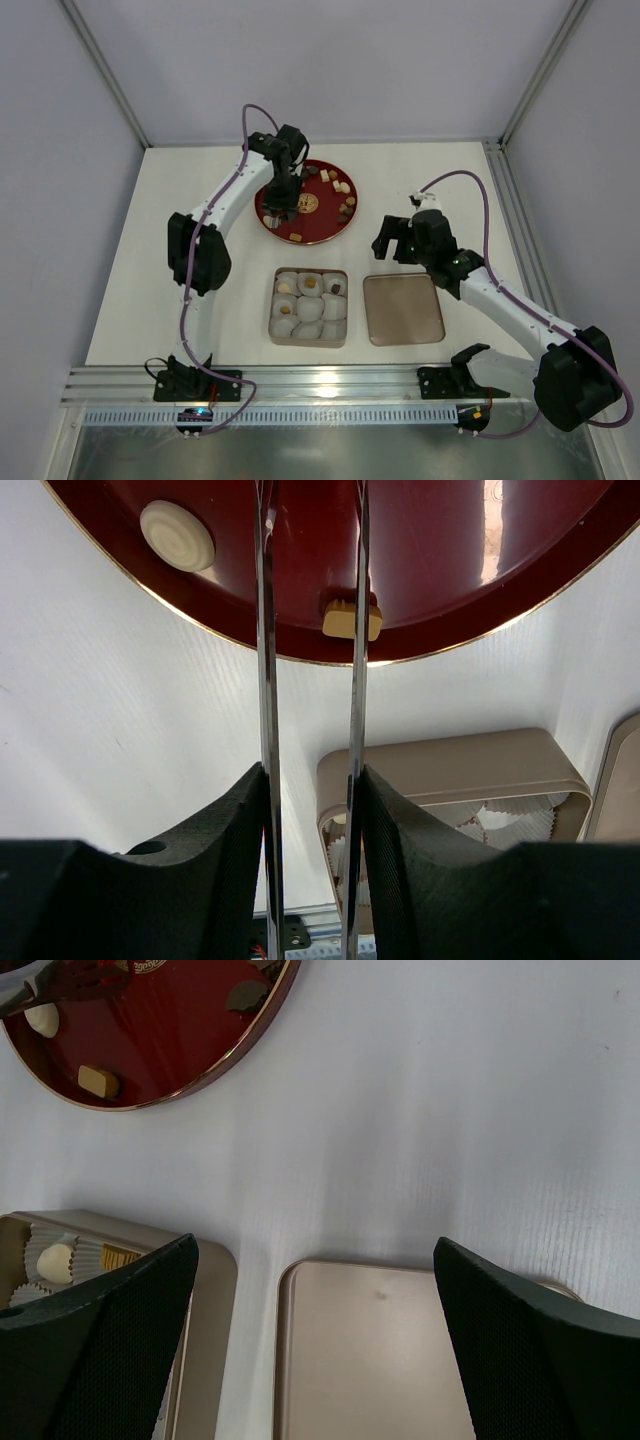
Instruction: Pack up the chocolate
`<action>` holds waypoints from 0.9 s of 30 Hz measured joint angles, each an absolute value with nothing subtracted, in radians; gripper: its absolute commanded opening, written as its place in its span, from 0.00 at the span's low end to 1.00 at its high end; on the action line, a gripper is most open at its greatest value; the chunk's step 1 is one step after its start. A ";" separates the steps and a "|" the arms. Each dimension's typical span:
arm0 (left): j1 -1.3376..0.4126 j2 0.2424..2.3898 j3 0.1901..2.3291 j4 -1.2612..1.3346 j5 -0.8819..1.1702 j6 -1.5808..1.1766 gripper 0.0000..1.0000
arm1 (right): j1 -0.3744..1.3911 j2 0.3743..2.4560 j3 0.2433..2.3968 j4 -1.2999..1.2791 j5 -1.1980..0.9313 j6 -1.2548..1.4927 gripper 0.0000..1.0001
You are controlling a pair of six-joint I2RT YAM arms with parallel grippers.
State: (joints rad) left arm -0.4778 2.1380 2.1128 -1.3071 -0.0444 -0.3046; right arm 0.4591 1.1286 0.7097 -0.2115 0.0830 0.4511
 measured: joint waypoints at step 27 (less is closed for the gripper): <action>-0.478 2.148 2.132 -1.307 -0.052 -0.303 0.39 | 0.459 1.106 0.709 -0.216 0.086 0.451 1.00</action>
